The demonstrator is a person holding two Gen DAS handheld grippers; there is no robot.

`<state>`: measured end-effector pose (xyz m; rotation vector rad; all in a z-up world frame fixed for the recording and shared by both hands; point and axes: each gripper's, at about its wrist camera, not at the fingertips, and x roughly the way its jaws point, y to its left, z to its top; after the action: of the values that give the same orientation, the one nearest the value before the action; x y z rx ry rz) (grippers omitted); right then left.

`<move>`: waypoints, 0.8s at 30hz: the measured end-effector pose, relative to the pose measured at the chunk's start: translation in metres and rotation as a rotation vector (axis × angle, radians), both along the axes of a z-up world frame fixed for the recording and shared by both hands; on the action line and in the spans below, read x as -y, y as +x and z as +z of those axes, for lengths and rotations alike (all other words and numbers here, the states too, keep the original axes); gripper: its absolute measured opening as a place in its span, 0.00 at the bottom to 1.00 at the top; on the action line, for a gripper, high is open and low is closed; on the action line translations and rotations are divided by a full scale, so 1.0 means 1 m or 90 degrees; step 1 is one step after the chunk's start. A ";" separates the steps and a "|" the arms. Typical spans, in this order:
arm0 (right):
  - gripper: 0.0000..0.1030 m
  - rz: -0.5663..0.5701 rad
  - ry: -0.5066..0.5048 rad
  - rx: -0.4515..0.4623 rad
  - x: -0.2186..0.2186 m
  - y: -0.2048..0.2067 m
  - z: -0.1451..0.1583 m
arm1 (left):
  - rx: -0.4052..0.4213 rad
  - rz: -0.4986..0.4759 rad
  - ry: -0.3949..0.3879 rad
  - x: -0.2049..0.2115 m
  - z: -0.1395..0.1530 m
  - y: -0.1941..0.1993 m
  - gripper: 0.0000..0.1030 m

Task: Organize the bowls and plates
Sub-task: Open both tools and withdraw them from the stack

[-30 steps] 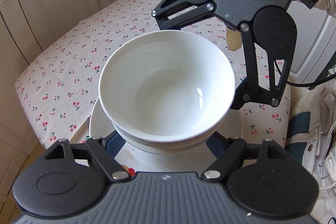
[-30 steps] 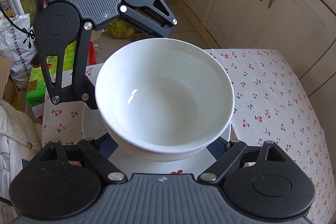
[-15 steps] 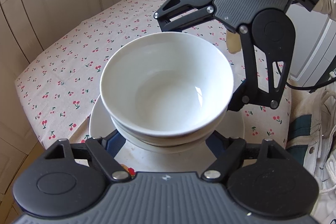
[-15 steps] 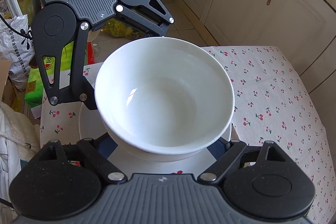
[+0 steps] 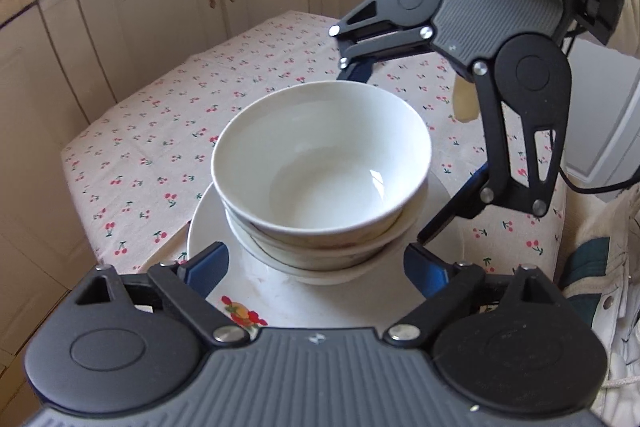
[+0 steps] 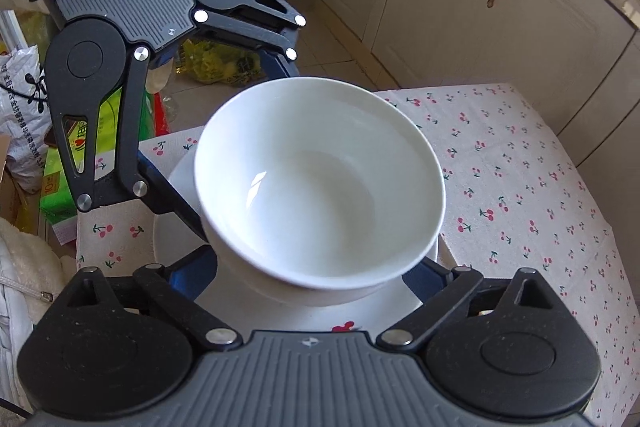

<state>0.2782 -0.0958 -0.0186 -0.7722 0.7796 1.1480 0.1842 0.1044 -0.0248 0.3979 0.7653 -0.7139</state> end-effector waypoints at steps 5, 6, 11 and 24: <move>0.99 -0.088 0.025 0.041 0.021 -0.021 0.017 | 0.050 0.073 -0.045 -0.003 0.014 -0.033 0.95; 0.99 -0.117 0.033 0.049 0.026 -0.026 0.020 | 0.063 0.090 -0.060 -0.003 0.016 -0.042 0.98; 1.00 -0.298 0.086 0.090 0.055 -0.057 0.029 | 0.146 0.201 -0.112 0.008 0.025 -0.083 0.99; 1.00 -0.591 0.189 0.139 0.107 -0.135 0.039 | 0.139 0.525 -0.134 0.052 0.040 -0.144 0.99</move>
<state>0.1431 -0.2024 0.0202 -0.2107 0.6445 0.3161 0.0404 0.0526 0.0157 -0.0494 0.5671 0.0308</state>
